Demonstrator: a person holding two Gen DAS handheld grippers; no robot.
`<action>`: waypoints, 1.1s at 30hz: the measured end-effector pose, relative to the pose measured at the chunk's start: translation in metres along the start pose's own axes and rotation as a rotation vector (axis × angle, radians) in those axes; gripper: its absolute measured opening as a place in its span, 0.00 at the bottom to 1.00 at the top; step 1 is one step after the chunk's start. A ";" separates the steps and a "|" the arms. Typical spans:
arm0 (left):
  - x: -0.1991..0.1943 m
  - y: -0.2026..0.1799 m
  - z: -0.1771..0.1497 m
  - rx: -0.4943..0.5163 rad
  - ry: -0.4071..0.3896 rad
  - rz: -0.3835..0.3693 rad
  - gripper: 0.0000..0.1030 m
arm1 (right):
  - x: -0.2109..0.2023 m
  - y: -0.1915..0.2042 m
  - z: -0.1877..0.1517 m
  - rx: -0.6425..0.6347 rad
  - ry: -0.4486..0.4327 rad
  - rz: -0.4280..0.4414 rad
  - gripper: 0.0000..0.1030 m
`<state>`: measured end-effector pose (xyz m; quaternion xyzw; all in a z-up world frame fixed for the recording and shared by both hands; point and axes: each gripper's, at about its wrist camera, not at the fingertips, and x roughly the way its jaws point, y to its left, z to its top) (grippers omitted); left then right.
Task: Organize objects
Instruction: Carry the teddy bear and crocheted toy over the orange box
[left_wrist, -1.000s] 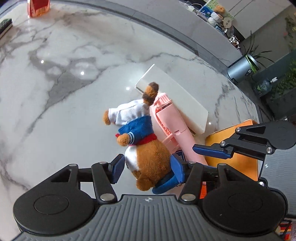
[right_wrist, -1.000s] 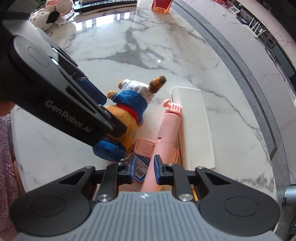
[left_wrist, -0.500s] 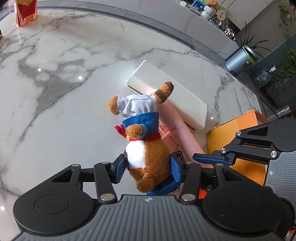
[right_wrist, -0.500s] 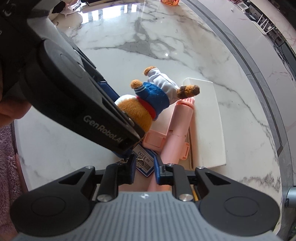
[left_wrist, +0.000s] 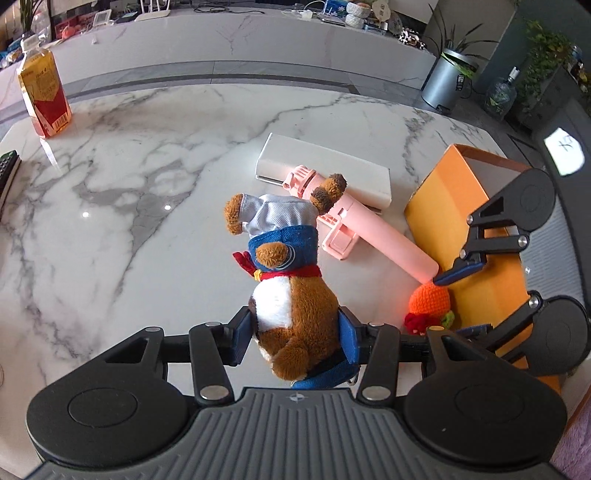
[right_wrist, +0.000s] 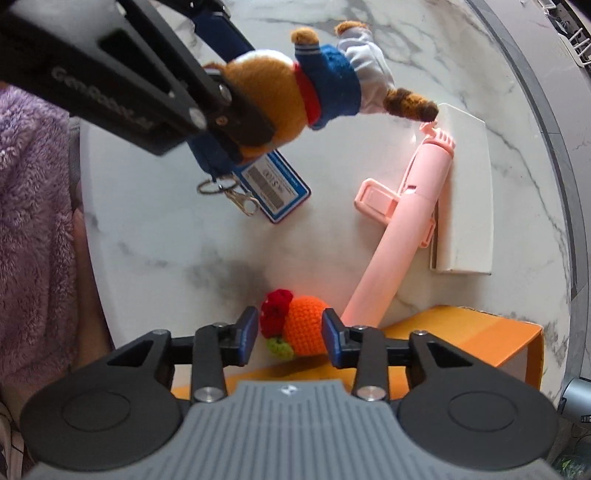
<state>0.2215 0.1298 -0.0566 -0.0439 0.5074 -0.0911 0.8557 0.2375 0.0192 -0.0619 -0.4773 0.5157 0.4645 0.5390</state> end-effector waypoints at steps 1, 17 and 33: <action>-0.003 -0.001 -0.003 0.013 -0.002 0.000 0.54 | 0.003 0.001 0.000 -0.005 0.011 -0.005 0.47; -0.036 -0.009 -0.016 0.139 -0.049 -0.014 0.54 | 0.000 0.012 0.000 0.004 -0.001 -0.044 0.47; -0.097 -0.178 0.006 0.714 -0.232 -0.054 0.53 | -0.139 0.024 -0.134 0.141 -0.202 -0.203 0.47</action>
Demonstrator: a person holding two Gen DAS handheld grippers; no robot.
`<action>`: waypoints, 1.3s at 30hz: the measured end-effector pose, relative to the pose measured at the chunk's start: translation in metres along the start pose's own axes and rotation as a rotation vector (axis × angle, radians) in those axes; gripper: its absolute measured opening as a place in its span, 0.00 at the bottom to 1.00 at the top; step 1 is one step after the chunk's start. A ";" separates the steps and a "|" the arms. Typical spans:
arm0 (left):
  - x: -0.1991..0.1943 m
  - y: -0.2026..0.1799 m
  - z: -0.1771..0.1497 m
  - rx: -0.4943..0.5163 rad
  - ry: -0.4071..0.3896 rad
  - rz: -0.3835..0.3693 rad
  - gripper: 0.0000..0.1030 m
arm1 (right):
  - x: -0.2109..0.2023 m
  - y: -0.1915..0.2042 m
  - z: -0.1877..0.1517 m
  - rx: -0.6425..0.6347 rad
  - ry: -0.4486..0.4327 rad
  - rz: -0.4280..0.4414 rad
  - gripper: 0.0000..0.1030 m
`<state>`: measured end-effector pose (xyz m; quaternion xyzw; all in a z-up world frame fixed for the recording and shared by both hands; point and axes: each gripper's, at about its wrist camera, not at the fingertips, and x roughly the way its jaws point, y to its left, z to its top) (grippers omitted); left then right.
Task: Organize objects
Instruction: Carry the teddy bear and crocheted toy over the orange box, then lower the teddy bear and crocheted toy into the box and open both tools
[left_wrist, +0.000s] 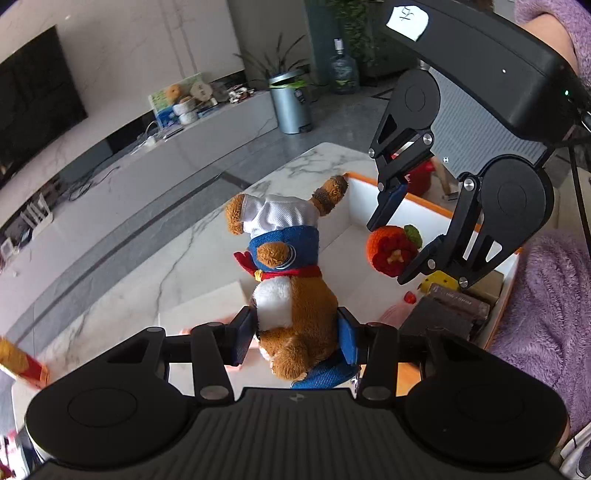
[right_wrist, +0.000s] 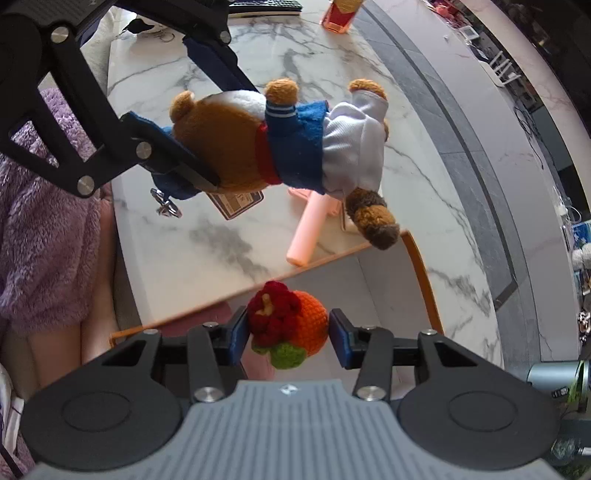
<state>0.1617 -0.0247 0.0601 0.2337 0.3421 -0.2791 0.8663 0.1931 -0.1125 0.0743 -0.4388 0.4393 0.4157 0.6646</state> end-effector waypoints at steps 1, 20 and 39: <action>0.004 -0.008 0.010 0.032 -0.004 -0.011 0.53 | -0.003 -0.006 -0.011 0.018 0.005 -0.011 0.47; 0.193 -0.062 0.047 0.439 0.282 -0.285 0.53 | 0.042 -0.040 -0.127 0.217 0.012 0.085 0.47; 0.244 -0.059 0.043 0.442 0.383 -0.478 0.61 | 0.093 -0.045 -0.119 0.204 0.071 0.188 0.47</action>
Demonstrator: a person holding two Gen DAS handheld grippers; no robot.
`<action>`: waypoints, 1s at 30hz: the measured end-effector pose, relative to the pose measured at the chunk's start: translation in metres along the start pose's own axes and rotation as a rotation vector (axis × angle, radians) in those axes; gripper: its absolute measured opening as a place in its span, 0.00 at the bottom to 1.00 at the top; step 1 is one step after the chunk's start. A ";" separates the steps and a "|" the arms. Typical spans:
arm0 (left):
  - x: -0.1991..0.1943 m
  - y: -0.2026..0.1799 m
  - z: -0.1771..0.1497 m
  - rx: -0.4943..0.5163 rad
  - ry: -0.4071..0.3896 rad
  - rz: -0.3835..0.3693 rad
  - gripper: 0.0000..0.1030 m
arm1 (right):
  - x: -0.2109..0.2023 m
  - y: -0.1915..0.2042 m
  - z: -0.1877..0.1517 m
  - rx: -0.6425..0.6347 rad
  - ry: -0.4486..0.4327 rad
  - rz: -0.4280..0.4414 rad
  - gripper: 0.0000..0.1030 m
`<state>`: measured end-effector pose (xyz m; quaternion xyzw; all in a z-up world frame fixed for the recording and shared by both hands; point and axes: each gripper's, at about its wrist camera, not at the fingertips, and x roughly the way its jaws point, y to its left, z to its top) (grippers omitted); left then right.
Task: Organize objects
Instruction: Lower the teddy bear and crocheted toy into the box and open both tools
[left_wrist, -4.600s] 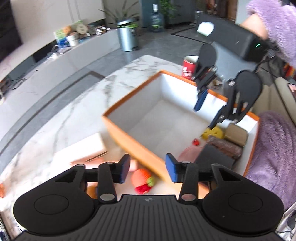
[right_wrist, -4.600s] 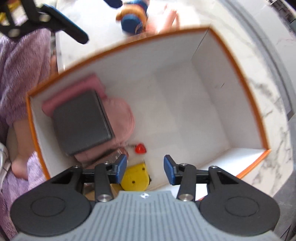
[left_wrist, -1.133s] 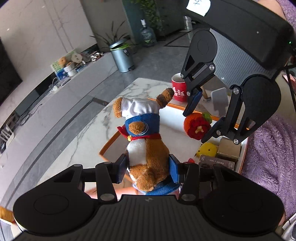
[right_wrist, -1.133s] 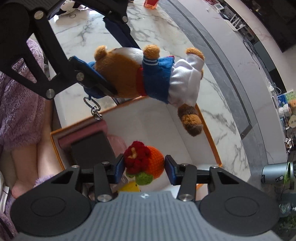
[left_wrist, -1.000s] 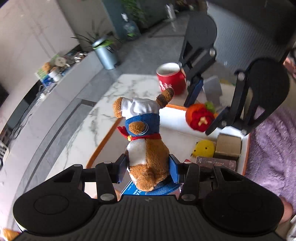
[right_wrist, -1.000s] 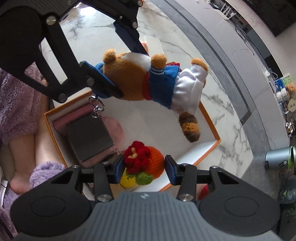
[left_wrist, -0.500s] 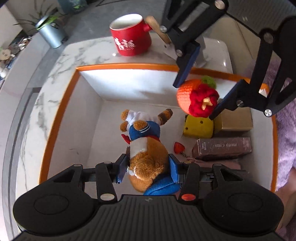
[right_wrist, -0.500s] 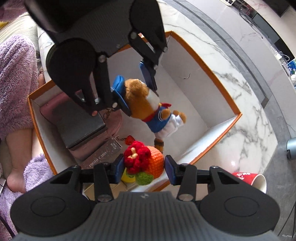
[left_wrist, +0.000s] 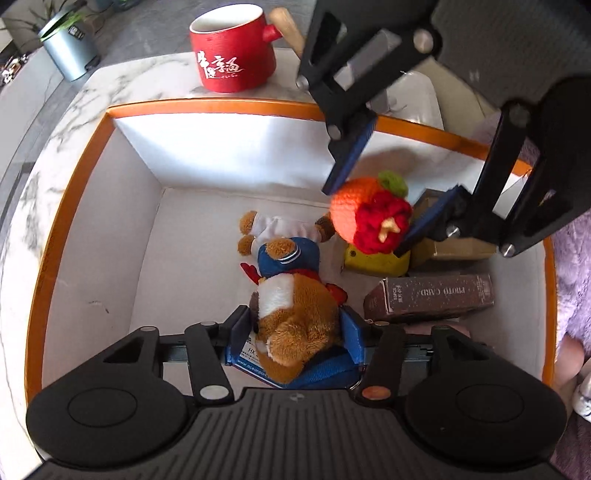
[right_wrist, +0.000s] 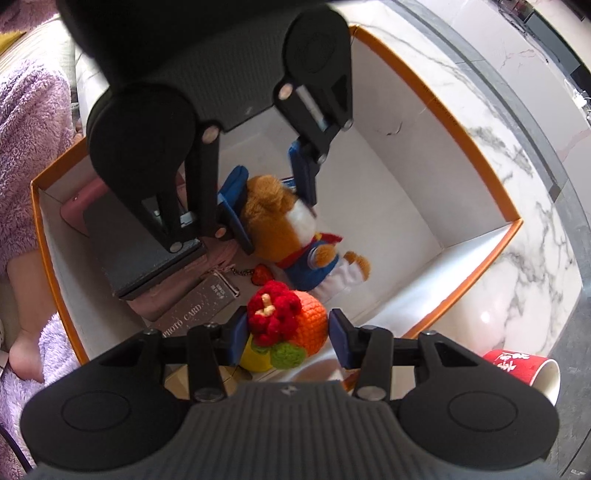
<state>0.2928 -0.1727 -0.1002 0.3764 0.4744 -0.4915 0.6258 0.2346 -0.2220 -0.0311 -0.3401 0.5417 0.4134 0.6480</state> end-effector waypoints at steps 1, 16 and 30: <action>-0.001 0.000 0.000 -0.011 -0.002 0.001 0.61 | 0.002 0.001 0.000 -0.001 0.006 0.003 0.47; 0.002 0.006 0.002 -0.116 -0.043 -0.021 0.43 | 0.008 -0.012 0.005 0.181 -0.026 0.082 0.47; 0.007 0.004 -0.003 -0.131 -0.081 -0.024 0.46 | 0.015 0.001 0.012 0.141 0.028 0.067 0.52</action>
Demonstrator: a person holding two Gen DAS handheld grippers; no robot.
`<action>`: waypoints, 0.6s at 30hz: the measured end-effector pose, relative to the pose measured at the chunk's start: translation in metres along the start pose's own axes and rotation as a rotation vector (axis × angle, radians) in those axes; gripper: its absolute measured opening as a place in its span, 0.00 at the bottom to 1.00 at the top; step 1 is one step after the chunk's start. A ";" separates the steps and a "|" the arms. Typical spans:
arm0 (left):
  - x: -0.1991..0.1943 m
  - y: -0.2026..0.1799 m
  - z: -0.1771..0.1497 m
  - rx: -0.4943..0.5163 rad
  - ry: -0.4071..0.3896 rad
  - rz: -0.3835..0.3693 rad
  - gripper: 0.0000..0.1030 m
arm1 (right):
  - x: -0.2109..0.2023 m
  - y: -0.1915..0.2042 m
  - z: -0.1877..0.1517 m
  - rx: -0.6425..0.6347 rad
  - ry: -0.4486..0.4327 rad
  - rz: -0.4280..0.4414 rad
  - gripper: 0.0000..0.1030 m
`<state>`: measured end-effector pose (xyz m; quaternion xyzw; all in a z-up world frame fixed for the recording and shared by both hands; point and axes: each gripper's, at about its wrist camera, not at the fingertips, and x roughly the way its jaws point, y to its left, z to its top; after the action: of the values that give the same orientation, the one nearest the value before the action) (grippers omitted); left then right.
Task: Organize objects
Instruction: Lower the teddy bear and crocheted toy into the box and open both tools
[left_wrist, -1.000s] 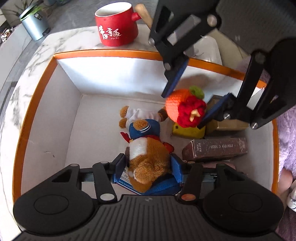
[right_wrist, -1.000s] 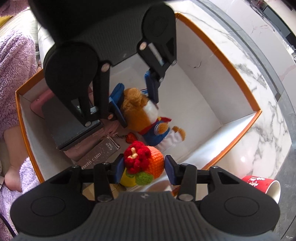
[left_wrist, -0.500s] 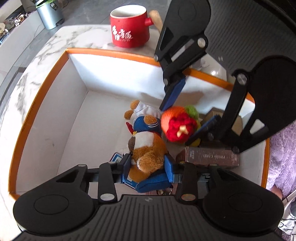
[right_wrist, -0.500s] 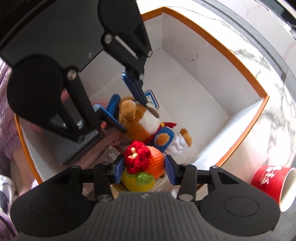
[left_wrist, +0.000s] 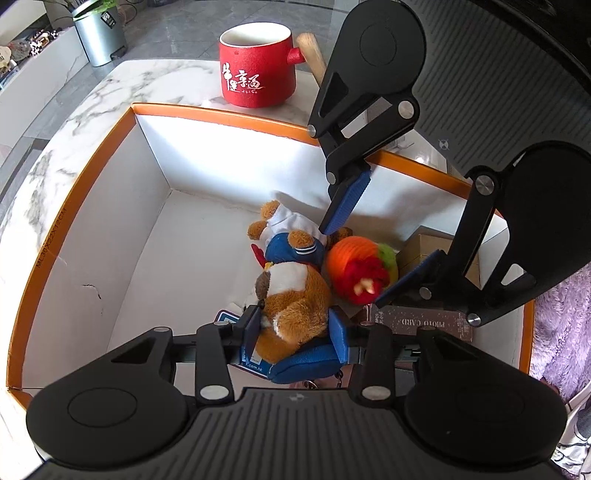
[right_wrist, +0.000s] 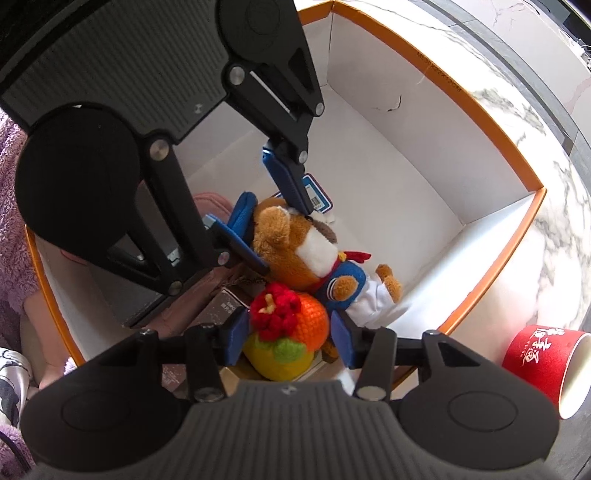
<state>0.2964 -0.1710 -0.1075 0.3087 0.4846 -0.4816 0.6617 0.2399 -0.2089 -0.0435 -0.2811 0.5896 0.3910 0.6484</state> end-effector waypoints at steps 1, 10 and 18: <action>0.000 0.000 0.000 0.001 -0.001 0.002 0.46 | 0.000 0.001 0.000 0.000 0.001 -0.001 0.54; -0.027 -0.015 -0.004 -0.006 -0.078 0.060 0.51 | -0.021 0.014 -0.003 -0.017 -0.027 -0.047 0.56; -0.094 -0.014 -0.025 -0.117 -0.203 0.191 0.53 | -0.064 0.039 0.009 -0.025 -0.183 -0.142 0.55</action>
<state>0.2688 -0.1217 -0.0269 0.2640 0.4108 -0.4162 0.7670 0.2123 -0.1917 0.0242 -0.2931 0.5015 0.3757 0.7221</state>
